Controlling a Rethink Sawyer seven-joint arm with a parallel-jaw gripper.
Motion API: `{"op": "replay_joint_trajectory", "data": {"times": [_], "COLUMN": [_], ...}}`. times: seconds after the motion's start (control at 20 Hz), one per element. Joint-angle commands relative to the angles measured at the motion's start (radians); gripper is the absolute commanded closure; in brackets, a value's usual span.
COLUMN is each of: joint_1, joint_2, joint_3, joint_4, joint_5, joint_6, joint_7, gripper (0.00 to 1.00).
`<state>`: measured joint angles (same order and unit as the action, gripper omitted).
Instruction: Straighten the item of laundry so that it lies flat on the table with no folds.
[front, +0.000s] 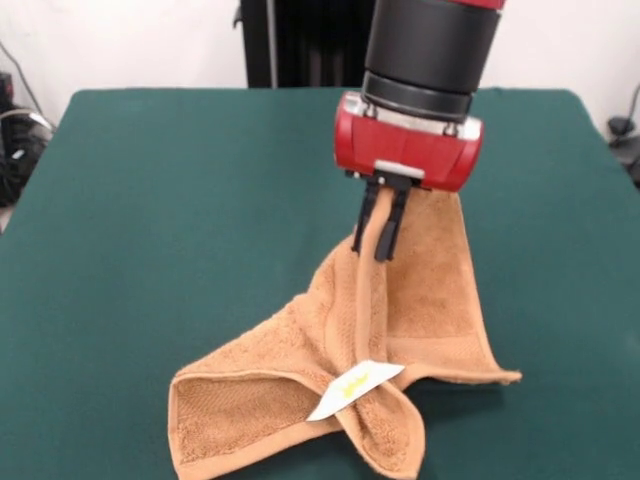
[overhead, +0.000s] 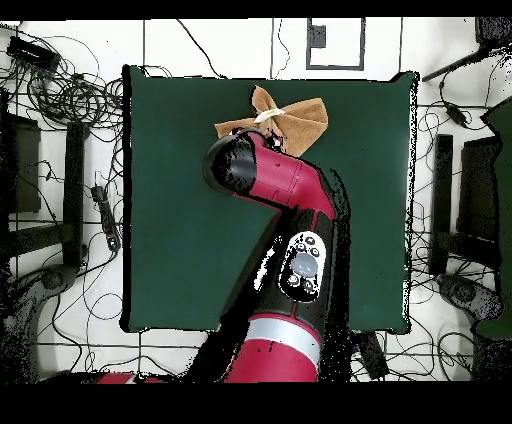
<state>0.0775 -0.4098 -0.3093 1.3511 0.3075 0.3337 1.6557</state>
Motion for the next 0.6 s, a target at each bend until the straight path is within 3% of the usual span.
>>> {"op": "replay_joint_trajectory", "data": {"times": [0.05, 0.6], "joint_1": [0.003, 0.012], "joint_2": [0.023, 0.024], "joint_3": [0.143, 0.13], "joint_4": [0.088, 0.075], "joint_5": [-0.014, -0.014], "joint_6": [-0.028, 0.018], "joint_7": [0.162, 0.161], "gripper": [1.0, 1.0]}}
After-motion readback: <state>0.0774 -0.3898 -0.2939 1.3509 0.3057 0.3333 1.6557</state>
